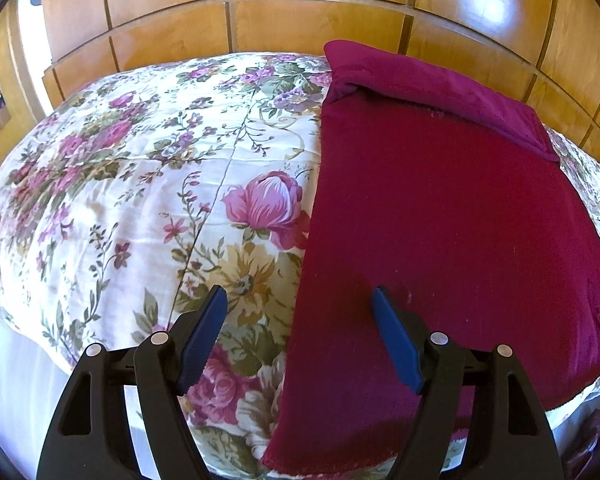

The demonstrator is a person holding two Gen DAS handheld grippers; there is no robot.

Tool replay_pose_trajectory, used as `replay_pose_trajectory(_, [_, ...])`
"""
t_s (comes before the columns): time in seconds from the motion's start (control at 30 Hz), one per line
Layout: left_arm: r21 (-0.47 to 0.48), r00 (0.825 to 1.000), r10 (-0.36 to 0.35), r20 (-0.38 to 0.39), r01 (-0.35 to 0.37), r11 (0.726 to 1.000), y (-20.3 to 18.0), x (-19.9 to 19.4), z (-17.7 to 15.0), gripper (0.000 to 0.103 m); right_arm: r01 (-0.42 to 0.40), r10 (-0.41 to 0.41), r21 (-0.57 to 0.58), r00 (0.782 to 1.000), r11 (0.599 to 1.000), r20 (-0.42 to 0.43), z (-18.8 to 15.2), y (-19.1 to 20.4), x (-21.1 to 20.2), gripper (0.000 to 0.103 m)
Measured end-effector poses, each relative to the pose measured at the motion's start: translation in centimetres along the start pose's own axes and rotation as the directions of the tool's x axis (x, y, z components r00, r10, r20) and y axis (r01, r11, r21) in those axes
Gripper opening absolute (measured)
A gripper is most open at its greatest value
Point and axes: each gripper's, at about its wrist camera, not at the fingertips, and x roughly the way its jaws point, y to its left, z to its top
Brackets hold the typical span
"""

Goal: Fold small clothes

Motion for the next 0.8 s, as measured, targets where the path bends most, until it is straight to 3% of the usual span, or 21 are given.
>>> replay_pose_trajectory(0.8, [-0.037,1.000,-0.003,-0.013,0.003,0.999,2.3,-1.6,-1.9,0.074,-0.009,0.009,-0.064,1.000,0.998,-0.001,-0.5,1.1,-0.7,0.101])
